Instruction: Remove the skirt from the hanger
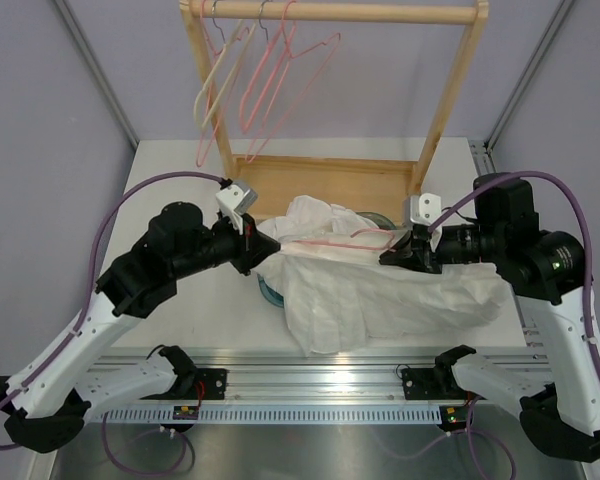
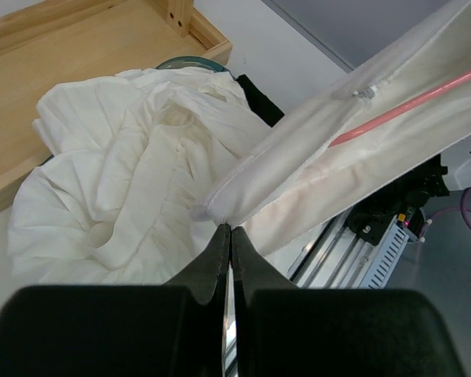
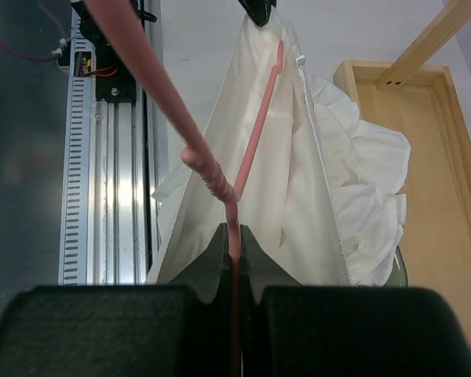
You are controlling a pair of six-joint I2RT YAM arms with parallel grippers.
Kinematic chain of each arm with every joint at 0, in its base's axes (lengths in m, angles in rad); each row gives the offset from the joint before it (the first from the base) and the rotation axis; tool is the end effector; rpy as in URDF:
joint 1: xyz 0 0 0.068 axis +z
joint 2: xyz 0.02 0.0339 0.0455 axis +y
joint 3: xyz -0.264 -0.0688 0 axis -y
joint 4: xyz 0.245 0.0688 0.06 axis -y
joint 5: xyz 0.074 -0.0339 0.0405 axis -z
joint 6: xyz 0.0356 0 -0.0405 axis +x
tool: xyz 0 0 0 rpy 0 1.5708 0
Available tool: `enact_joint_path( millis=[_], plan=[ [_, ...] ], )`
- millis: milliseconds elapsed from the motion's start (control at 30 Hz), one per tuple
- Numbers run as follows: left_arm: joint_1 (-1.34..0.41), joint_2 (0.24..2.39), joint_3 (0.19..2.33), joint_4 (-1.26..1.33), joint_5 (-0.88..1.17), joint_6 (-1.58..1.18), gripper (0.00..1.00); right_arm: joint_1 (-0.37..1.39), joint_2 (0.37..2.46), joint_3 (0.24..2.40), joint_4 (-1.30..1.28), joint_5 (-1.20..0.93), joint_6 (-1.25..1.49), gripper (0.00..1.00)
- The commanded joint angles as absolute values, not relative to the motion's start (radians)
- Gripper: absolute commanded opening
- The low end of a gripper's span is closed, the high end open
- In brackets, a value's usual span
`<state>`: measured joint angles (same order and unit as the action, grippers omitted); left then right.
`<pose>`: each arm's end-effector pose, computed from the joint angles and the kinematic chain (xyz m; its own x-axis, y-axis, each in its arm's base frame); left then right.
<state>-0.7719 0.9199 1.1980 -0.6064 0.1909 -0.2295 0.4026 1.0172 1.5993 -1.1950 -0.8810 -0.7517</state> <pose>0.1259 -0.1320 0.4133 -0.4101 0.0874 -0.9079 0.7396 0.6143 -0.2749 0.1106 0.0770 0.4673 0.1801 -0.3957 -0.9006 -0.9677 0.0932 -0.2344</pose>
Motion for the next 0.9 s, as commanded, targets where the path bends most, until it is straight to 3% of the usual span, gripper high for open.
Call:
enact_joint_path(
  millis=[0,267,600,867],
  plan=[
    [-0.752,0.868,1.209,-0.591,0.311,-0.224,0.0,0.397,1.002,1.571,-1.129,-0.957,-0.749,0.0],
    [-0.753,0.854,1.384,-0.575,0.325,-0.316,0.0,0.396,1.011,1.419,-1.04,-0.905,-0.724,0.1],
    [-0.753,0.925,1.322,-0.453,0.408,-0.41,0.0,0.397,1.069,1.376,-0.945,-0.93,-0.626,0.26],
    [-0.752,0.92,1.331,-0.463,0.417,-0.405,0.0,0.399,1.121,1.351,-0.928,-0.972,-0.62,0.01]
  ],
)
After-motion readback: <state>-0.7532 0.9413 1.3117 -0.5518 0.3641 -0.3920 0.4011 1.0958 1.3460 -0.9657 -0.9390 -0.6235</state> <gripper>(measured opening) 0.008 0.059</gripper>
